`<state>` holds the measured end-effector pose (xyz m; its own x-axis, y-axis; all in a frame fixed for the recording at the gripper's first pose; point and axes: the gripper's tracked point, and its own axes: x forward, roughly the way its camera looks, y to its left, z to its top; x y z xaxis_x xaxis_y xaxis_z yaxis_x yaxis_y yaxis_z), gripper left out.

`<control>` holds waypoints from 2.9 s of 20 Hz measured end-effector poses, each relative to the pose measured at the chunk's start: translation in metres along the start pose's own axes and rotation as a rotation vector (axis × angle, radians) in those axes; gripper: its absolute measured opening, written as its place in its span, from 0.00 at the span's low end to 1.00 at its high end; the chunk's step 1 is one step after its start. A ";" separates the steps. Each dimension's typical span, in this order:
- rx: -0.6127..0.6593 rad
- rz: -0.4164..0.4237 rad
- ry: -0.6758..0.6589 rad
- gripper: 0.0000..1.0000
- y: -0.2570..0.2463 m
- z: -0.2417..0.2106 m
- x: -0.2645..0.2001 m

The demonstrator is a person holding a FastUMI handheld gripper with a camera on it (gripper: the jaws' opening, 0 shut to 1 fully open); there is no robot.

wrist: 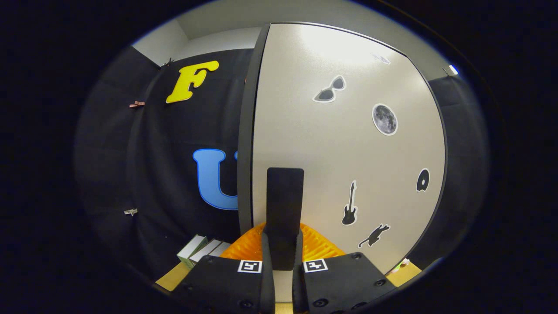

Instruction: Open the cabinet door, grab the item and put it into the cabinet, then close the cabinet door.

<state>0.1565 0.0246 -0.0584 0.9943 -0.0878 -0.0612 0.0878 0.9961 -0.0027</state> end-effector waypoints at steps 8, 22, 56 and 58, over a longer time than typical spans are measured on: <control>0.014 0.047 -0.013 0.20 -0.010 0.004 -0.064; -0.004 0.130 -0.005 0.19 -0.050 0.004 -0.158; -0.019 0.085 0.005 0.18 -0.257 0.009 -0.278; -0.003 0.062 0.004 0.18 -0.273 0.009 -0.282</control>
<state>-0.1468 -0.2223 -0.0318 0.9975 -0.0261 -0.0652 0.0261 0.9997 -0.0014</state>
